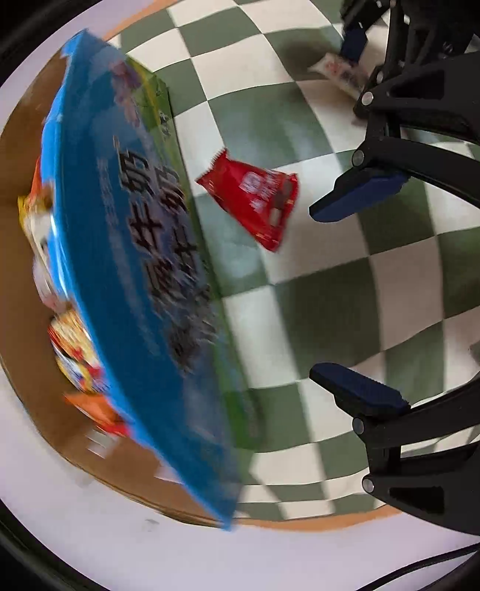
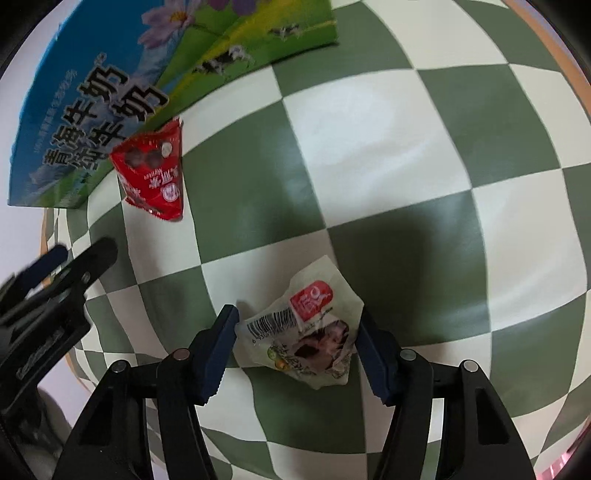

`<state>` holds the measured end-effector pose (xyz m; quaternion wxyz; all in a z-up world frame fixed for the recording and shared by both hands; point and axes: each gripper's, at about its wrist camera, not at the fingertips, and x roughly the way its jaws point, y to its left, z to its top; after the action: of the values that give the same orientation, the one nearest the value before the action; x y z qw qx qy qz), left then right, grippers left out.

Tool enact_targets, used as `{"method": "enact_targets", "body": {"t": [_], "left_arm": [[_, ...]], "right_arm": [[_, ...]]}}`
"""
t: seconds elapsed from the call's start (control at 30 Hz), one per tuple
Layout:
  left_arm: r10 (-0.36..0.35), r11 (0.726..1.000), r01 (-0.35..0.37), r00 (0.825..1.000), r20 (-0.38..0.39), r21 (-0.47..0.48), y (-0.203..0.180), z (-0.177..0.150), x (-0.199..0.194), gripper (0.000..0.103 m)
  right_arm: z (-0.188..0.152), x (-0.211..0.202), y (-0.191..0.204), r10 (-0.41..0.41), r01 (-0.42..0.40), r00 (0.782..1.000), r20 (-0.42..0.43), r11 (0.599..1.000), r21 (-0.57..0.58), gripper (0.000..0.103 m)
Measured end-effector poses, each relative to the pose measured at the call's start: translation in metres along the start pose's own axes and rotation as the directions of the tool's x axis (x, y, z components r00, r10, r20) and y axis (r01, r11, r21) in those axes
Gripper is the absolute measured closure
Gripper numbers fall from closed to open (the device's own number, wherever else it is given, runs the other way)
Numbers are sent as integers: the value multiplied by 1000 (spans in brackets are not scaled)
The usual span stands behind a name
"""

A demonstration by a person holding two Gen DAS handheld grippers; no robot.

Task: Organize snacks
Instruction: 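Grasp the red triangle packet with left tool while right tool grasps the small clear packet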

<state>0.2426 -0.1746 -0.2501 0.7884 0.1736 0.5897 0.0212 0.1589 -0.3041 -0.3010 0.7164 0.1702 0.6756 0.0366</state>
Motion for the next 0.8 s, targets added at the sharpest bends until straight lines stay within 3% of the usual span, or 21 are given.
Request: {"method": "enact_targets", "body": {"t": [0.27,0.53,0.57,0.6,0.67,0.8], "left_arm": [[9,980,-20,998,57,200,-46,31,0,25],[-63,968,61,998,0,243,-75,47,11,25],[-81,969,81,997,-9,234,-75,48,12,30],[-92,971,93,996,-13,222,-75,49,14,46],[-117,974,124,992,-45,192,-74,51,18,62],[-168,978,173,984,-55,119,-64,51,19,63]], "right_arm": [[2,-14,-26,-22,21,999,34,999,40,38],[0,-16,-30,-24,22,999,40,998,62,38],[0,-17,-30,-24,21,999,41,998,66,38],[1,-17,-31,-24,21,999,41,997,68,38],[1,-19,-33,-23,20,999,42,997,70,38],[3,-20,-33,-24,21,999,42,998,66,38]]}}
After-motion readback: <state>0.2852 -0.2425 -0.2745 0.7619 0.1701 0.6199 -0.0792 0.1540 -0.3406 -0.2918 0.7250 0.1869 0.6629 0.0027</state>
